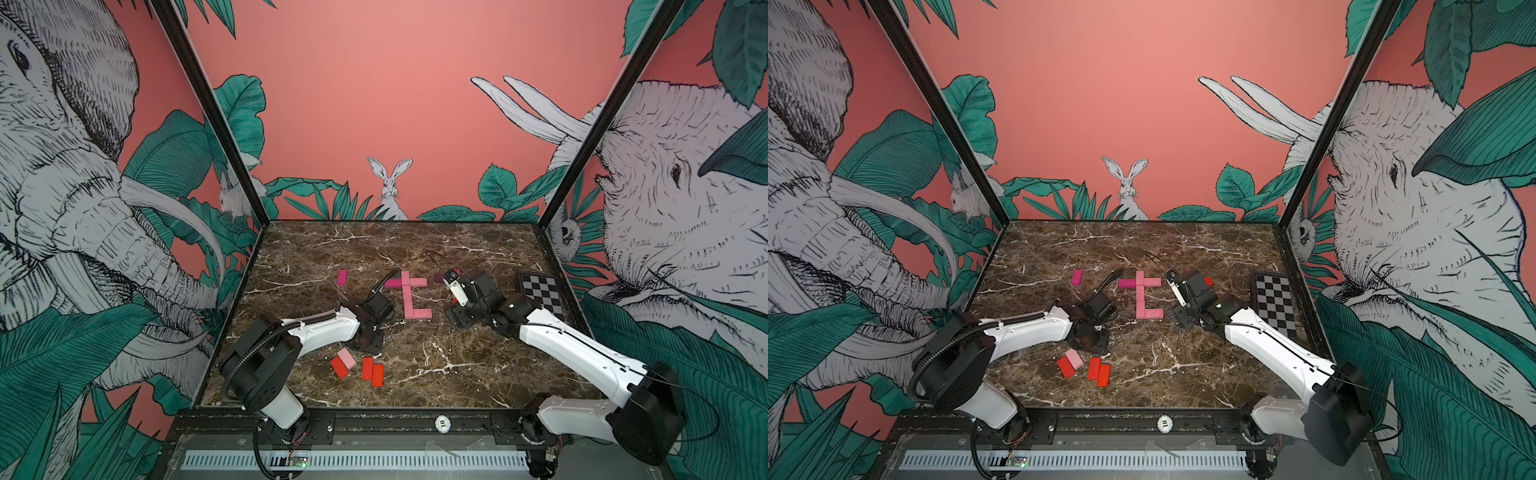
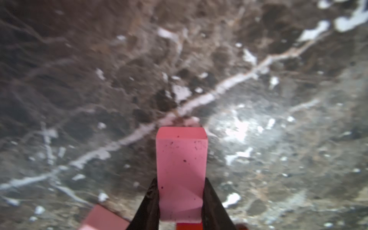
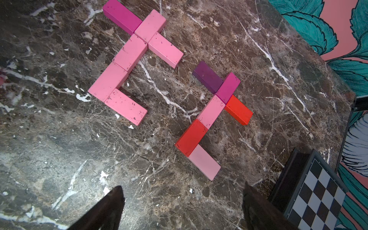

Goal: Assemble the letter t with building blocks
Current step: Pick up the building block from the center of the board, then assemble the building block at the center of the board.

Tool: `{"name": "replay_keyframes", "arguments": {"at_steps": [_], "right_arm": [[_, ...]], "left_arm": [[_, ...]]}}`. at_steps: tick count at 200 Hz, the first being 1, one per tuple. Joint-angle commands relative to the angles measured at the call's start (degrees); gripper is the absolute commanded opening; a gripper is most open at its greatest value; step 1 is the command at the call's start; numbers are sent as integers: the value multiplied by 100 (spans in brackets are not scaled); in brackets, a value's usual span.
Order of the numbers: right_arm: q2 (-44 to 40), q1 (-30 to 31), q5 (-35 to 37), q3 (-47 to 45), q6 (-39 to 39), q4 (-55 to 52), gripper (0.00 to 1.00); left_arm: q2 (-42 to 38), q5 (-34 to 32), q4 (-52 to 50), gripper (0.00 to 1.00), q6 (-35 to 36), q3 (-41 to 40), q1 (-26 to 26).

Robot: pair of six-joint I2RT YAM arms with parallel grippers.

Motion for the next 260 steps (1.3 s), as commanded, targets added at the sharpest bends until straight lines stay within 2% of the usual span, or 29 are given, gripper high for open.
{"name": "replay_keyframes", "arguments": {"at_steps": [1,42,73,85,111,143,158,187,217,260], "right_arm": [[-127,-12,102,65,70,43,91],[-145,-18,103,74,63,44,90],[-187,-18,90,37,83,64,90],[-209,-18,102,10,110,92,90],[-224,-18,96,-49,143,158,90],[-214,-18,67,-78,146,202,90],[-214,-18,67,-70,145,202,90],[-251,-18,75,-93,137,195,90],[-263,-20,78,-94,137,171,90],[-301,-18,67,-70,154,72,90]], "left_arm": [[-109,-92,-527,10,789,428,228],[-188,-229,-1278,9,2399,1589,888],[-248,214,-1744,6,3908,2385,1568],[-265,440,-1933,1,4540,2620,1799],[-382,782,-1890,0,5811,2631,2272],[-265,1118,-1916,0,7004,2665,2883],[-192,1405,-2083,0,7873,2685,3053],[-165,1376,-1671,0,9111,2527,3350],[464,1396,-1948,0,10123,2955,3721],[1704,1309,-2507,0,10743,3904,3893]]}}
